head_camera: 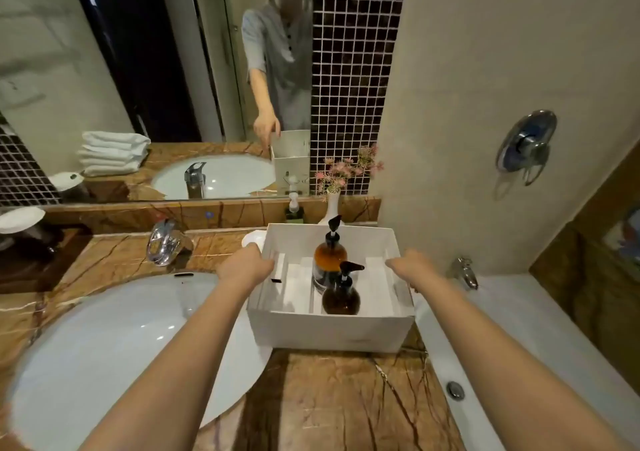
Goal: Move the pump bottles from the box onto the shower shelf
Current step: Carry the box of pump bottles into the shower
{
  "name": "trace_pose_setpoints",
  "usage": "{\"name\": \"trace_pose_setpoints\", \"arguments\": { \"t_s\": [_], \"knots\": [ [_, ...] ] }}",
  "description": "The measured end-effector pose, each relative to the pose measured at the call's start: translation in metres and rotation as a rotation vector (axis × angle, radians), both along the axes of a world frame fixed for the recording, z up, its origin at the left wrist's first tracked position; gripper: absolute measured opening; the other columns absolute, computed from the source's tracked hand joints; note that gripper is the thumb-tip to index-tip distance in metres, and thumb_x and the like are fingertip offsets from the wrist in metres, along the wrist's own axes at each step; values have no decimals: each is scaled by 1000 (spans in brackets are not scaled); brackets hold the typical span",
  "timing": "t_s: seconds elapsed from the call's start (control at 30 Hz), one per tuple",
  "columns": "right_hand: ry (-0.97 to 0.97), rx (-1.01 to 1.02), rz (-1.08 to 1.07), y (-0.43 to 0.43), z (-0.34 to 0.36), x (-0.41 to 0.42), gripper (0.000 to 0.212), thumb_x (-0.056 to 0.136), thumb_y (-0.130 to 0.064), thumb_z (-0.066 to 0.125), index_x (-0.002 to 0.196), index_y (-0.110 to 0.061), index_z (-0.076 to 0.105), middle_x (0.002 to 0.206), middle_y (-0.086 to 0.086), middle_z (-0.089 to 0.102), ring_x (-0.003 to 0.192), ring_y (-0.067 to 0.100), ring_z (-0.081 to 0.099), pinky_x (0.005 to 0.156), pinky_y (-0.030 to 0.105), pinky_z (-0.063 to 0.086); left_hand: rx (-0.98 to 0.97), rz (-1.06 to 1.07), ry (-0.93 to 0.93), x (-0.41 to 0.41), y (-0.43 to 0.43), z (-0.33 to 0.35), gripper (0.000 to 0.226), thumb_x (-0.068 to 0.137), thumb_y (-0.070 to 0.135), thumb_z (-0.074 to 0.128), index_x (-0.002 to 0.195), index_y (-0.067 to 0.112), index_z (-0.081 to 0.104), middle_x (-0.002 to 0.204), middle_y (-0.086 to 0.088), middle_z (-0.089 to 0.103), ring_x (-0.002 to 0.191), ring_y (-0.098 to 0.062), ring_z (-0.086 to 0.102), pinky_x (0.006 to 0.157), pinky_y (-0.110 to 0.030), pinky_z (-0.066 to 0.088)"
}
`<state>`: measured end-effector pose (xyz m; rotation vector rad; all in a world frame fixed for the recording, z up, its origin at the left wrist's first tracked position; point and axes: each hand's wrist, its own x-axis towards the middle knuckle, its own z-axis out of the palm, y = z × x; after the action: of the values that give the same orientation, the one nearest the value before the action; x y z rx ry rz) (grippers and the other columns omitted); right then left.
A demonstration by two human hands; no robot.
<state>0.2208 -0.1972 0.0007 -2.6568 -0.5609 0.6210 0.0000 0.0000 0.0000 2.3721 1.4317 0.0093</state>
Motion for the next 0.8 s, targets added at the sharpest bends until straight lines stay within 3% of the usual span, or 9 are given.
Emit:
{"name": "trace_pose_setpoints", "arguments": {
  "t_s": [0.1,0.27,0.47,0.8],
  "knots": [
    [28,-11,-11,0,-16,3,45,82,-33,50,120,-10,56,114,13,63,97,33,62,85,42,54,-43,-16,13,2,4,-17,33,82,33,48,108,12,54,108,-10,62,98,-29,58,72,-33,45],
    [-75,-31,-22,-2,-41,4,36,85,-23,51,119,-13,58,117,12,63,103,34,60,74,32,44,-46,29,-81,-1,5,-42,19,78,19,50,96,15,57,100,-8,63,87,-29,57,66,-33,41],
    [-207,-62,-28,0,-49,7,26,87,-10,45,108,-6,60,111,14,63,100,33,60,69,29,40,24,15,-68,1,8,-49,5,78,12,46,79,16,49,69,2,46,74,-24,50,56,-29,36],
    [-203,-60,13,-2,-41,10,23,89,-9,45,105,-4,60,111,14,63,100,32,60,69,29,40,42,-7,-71,2,5,-49,7,80,10,46,79,16,49,69,2,47,74,-23,52,50,-26,33]
  ]
}}
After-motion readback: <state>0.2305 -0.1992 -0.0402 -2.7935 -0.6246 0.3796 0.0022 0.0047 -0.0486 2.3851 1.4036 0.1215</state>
